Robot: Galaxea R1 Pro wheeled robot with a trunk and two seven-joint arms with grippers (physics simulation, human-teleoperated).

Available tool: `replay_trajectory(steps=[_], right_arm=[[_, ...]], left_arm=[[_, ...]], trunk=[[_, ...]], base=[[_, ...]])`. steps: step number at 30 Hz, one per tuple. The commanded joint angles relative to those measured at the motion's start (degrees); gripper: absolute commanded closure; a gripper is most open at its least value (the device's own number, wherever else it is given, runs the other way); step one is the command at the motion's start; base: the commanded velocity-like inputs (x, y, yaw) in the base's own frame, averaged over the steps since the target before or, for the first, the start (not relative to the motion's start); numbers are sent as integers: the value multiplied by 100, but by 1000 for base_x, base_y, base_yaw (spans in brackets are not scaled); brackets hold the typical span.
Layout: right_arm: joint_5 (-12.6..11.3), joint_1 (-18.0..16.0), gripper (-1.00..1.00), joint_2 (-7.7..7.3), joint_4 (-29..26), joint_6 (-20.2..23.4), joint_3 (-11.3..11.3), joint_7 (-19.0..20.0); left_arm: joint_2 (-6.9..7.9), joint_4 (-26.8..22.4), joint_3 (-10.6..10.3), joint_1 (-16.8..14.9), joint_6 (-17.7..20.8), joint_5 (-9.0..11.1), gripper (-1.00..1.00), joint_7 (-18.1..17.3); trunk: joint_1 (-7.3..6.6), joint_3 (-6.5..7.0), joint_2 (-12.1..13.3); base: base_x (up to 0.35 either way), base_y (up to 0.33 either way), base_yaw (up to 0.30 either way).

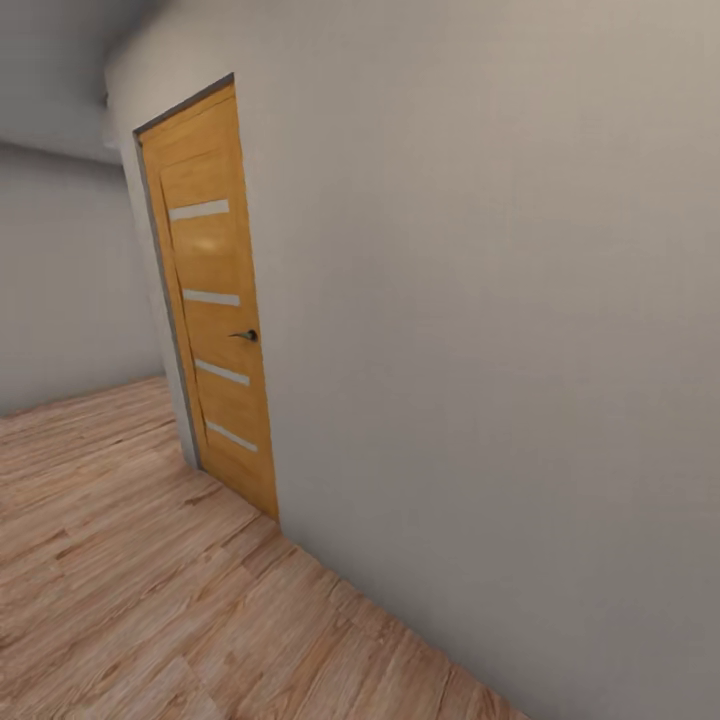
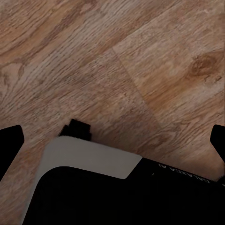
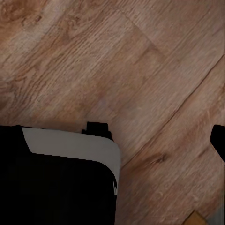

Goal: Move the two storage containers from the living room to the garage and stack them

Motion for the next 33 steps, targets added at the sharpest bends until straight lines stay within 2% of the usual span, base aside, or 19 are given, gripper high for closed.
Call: replay_trajectory(steps=[1,6,33], right_arm=[[-2,-7,-100,1,18,-30,41,-20],[-2,-7,-100,1,18,-30,42,-20],[-2,-7,-100,-1,18,-36,42,-20]], left_arm=[[-1,-1,-38,-5,15,40,-100,14],[-1,-1,-38,-5,15,43,-100,14],[-9,-1,-38,-5,14,87,-100,14]], trunk=[[3,-7,-4],[3,-7,-4],[3,-7,-4]], base=[[307,0,273],[124,0,273],[2,0,273]])
